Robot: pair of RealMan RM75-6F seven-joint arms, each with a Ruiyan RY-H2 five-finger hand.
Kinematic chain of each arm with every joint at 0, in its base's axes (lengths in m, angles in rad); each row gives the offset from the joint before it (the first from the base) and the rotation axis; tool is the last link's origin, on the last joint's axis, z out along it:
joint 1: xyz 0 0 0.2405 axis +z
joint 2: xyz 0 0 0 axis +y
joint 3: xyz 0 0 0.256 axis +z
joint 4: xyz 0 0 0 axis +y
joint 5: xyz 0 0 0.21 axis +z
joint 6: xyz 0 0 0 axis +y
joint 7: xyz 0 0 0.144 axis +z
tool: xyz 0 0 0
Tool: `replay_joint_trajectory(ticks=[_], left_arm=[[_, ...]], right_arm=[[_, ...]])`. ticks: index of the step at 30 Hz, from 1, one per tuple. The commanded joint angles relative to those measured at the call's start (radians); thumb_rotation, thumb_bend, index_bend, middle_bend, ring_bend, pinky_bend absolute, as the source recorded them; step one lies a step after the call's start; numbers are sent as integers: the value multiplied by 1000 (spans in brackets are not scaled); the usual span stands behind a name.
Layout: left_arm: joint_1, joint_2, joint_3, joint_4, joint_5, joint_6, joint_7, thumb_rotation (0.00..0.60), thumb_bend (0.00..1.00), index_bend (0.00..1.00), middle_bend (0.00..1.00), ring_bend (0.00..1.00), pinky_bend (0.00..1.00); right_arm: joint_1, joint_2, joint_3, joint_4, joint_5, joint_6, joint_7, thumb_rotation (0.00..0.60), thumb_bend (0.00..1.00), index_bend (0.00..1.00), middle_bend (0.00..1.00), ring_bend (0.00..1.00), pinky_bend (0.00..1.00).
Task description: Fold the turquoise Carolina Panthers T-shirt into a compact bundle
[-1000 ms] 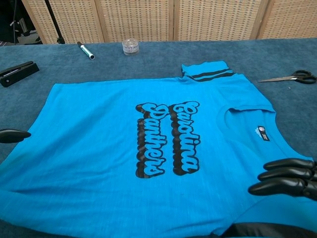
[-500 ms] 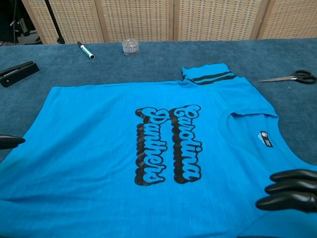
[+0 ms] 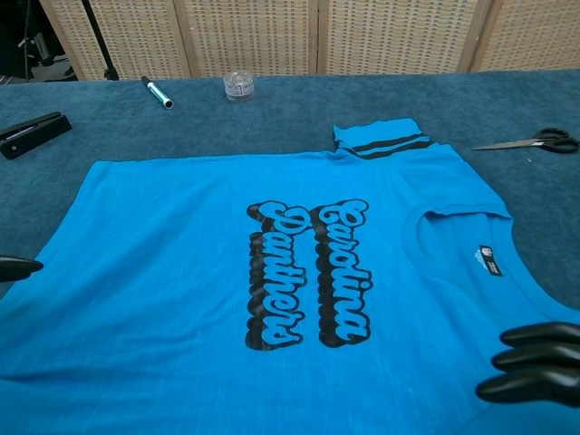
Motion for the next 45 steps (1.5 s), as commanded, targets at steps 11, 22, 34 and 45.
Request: replay_joint_trajectory(ticks=[11, 22, 34, 45], left_arm=[[-25, 3, -34, -48, -42, -46, -24, 600, 636, 774, 0, 0, 0], [-83, 37, -94, -145, -91, -104, -12, 600, 636, 779, 0, 0, 0], [-137, 119, -246, -407, -285, -273, 234, 600, 636, 781, 0, 0, 0], [-178, 146, -362, -536, -447, -416, 384, 600, 636, 786, 0, 0, 0]], right_arm=[[26, 25, 41, -45, 49, -4, 40, 600, 485, 680, 75, 0, 0], [65, 89, 121, -150, 170, -54, 81, 600, 488, 680, 75, 0, 0], [137, 166, 241, -254, 319, -167, 109, 600, 488, 680, 75, 0, 0], [218, 201, 355, -330, 461, -312, 138, 600, 489, 680, 75, 0, 0]])
